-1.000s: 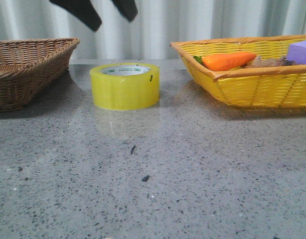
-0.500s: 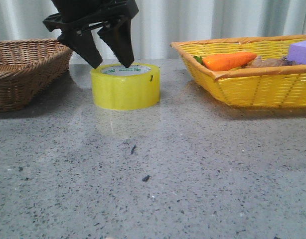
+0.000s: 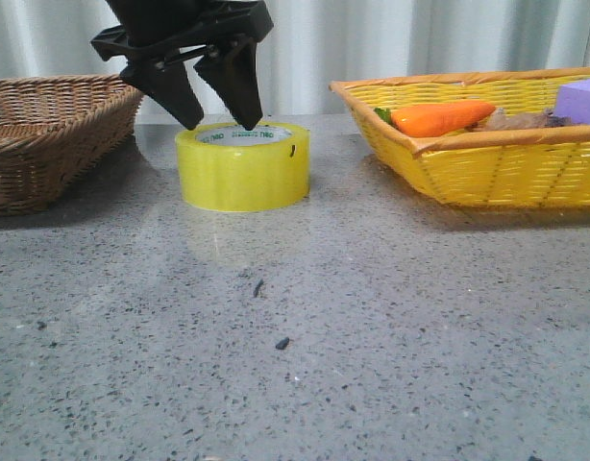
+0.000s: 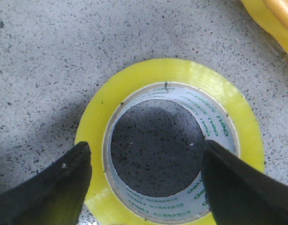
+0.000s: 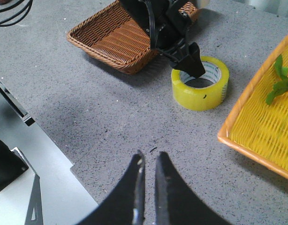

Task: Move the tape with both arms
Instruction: 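Lower the left gripper into the tape roll's hole and grasp its rim, then lift the tape roll with the left gripper and move it over the brown basket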

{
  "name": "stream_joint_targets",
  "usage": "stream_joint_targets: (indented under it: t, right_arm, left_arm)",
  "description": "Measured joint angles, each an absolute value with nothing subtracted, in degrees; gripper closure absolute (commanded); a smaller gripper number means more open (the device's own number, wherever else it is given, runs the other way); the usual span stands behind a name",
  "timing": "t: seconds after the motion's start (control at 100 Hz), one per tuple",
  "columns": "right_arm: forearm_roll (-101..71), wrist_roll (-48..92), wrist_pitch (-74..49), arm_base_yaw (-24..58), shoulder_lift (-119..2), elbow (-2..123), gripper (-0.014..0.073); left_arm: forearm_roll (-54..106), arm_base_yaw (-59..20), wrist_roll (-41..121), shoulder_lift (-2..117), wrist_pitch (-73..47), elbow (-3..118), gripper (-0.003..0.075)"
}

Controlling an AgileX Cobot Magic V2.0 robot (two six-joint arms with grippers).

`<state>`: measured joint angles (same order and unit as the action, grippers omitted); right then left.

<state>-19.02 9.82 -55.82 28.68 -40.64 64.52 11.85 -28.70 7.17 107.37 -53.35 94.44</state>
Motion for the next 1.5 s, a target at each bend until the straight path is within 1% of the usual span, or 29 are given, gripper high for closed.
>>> stream_joint_targets:
  t: [0.31,0.5,0.75,0.8,0.87,0.91,0.92,0.94,0.99,1.01,1.02,1.05,1.26,1.5]
  right_arm:
    - [-19.02,9.80,-54.67,28.68,-40.64,63.05,0.0634]
    - [-19.02,9.80,-54.40,28.68,-40.64,62.21,0.0634]
    - [-19.02,9.80,-53.78,28.68,-40.64,62.21,0.0634]
    - [-19.02,9.80,-53.28,28.68,-40.64,62.21,0.0634]
    - [-19.02,9.80,-52.88,28.68,-40.64,62.21,0.0634]
    - [-19.02,9.70,-52.80,28.68,-40.64,62.21,0.0634]
    - [-19.02,9.70,-52.80,28.68,-40.64,62.21,0.0634]
    - [-19.02,9.70,-52.80,28.68,-40.64,62.21,0.0634]
    - [-19.02,9.70,-52.80,28.68,-40.64,62.21,0.0634]
    - [-19.02,9.70,-52.76,28.68,-40.64,62.21,0.0634]
    - [-19.02,9.70,-52.76,28.68,-40.64,62.21,0.0634]
    - [-19.02,9.70,-52.76,28.68,-40.64,62.21,0.0634]
    - [-19.02,9.70,-52.66,28.68,-40.64,62.21,0.0634]
    - [-19.02,9.70,-52.63,28.68,-40.64,62.21,0.0634]
  left_arm:
    - [10.84,-28.70,7.17,107.49,-52.75,94.44,0.0252]
    - [8.80,-28.70,7.17,108.03,-51.99,94.32,0.0180]
    - [7.42,-28.70,7.08,109.67,-53.16,93.67,0.0182]
    - [7.42,-28.70,7.08,109.67,-53.16,93.67,0.0213]
    - [7.42,-28.70,7.08,109.67,-53.16,93.67,0.0307]
    - [7.42,-28.70,7.08,109.67,-53.16,93.67,0.0391]
    - [7.42,-28.70,7.08,109.67,-53.16,93.67,0.0423]
    - [7.42,-28.70,7.08,109.67,-53.16,93.67,0.0456]
    - [7.19,-28.70,7.08,109.67,-53.16,93.67,0.0596]
    - [7.18,-28.70,7.08,109.67,-53.16,93.67,0.0633]
    - [7.18,-28.70,7.08,109.67,-53.16,93.67,0.0669]
    - [7.18,-28.70,6.96,109.67,-53.05,93.67,0.0738]
    - [6.86,-28.70,7.43,109.05,-55.08,96.29,0.0741]
    - [5.39,-27.94,7.43,102.06,-57.28,108.62,0.0741]
